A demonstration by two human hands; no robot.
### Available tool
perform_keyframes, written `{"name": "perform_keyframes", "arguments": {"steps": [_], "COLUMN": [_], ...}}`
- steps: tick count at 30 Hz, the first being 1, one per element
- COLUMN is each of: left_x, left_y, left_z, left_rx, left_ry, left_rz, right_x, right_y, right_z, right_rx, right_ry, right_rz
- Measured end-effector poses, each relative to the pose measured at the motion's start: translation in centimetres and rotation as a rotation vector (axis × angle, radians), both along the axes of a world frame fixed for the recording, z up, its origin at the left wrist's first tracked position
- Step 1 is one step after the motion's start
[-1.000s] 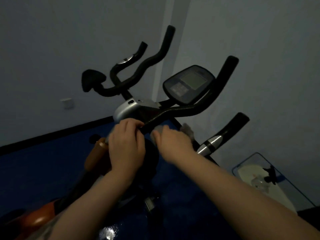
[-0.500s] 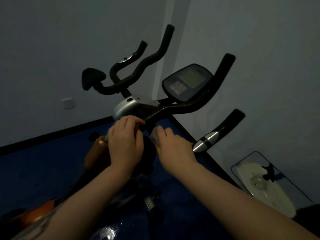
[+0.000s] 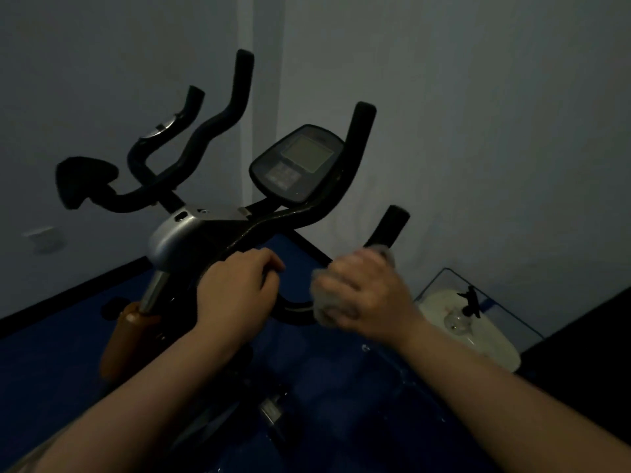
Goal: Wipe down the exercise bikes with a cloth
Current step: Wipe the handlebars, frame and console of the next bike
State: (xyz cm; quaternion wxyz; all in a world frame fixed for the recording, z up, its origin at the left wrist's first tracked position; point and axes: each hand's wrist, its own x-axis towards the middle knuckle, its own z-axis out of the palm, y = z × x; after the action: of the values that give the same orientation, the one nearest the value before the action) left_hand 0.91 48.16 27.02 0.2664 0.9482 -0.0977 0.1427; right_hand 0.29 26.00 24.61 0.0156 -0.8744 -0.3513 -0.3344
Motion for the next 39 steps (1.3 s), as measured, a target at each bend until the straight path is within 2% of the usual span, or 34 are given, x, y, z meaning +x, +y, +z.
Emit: {"name": "perform_keyframes", "arguments": {"steps": [2,4,6,8,10,13,16,19,21,25,27,29,32,34,37,39], "left_x": [0.0,0.0,-0.1,-0.3,-0.3,-0.3,-0.5,-0.5,-0.4,-0.5,-0.7,-0.7,-0.7,-0.6,-0.6,-0.6], "left_y": [-0.1,-0.2,-0.2,-0.1,-0.1,-0.2,-0.2,-0.2,-0.2,-0.3,-0.4,-0.3,-0.2,-0.2,-0.1,-0.1], "left_z": [0.3,0.5,0.6,0.6,0.7,0.9,1.2,1.1,1.0,1.3,1.4,1.4,1.3,1.1,0.8,0.8], "left_rx": [0.035,0.064,0.060,0.050,0.052,0.046,0.026,0.035,0.040,0.026,0.030,0.042,0.050,0.043,0.030,0.033], "left_ry": [0.002,0.012,0.030,0.027,0.028,0.048,0.047,0.042,0.039,0.051,0.031,0.019,0.033,0.022,0.011,-0.004], "left_rz": [-0.010,-0.014,-0.014,-0.019,-0.031,-0.020,0.012,-0.002,-0.016,0.006,0.012,0.007,0.001,0.007,0.013,0.017], "right_x": [1.9,1.5,-0.3,-0.9,0.5,2.0,-0.3,-0.4,0.7,-0.7,-1.3,0.4,3.6,3.9,2.1,2.0], "right_y": [-2.8,-1.4,2.1,2.9,0.7,-0.9,2.8,1.4,-0.5,2.6,4.3,2.6,-2.1,-3.0,0.2,0.3], "right_z": [1.6,1.5,-0.4,-0.7,1.3,3.0,0.6,1.8,3.2,0.6,-0.9,0.8,5.2,5.7,1.8,1.2], "right_rx": [0.016,0.223,0.369,0.250,0.127,0.290,0.460,0.256,0.170,0.391,0.246,0.029,-0.064,0.007,0.309,0.251], "right_ry": [-0.048,-0.019,0.031,0.063,0.066,-0.010,0.021,0.070,0.025,0.038,0.029,0.003,-0.135,-0.186,-0.078,-0.063], "right_rz": [-0.062,-0.168,-0.177,-0.078,-0.066,-0.183,-0.263,-0.105,-0.109,-0.164,-0.007,0.149,0.092,0.009,-0.093,0.023]}}
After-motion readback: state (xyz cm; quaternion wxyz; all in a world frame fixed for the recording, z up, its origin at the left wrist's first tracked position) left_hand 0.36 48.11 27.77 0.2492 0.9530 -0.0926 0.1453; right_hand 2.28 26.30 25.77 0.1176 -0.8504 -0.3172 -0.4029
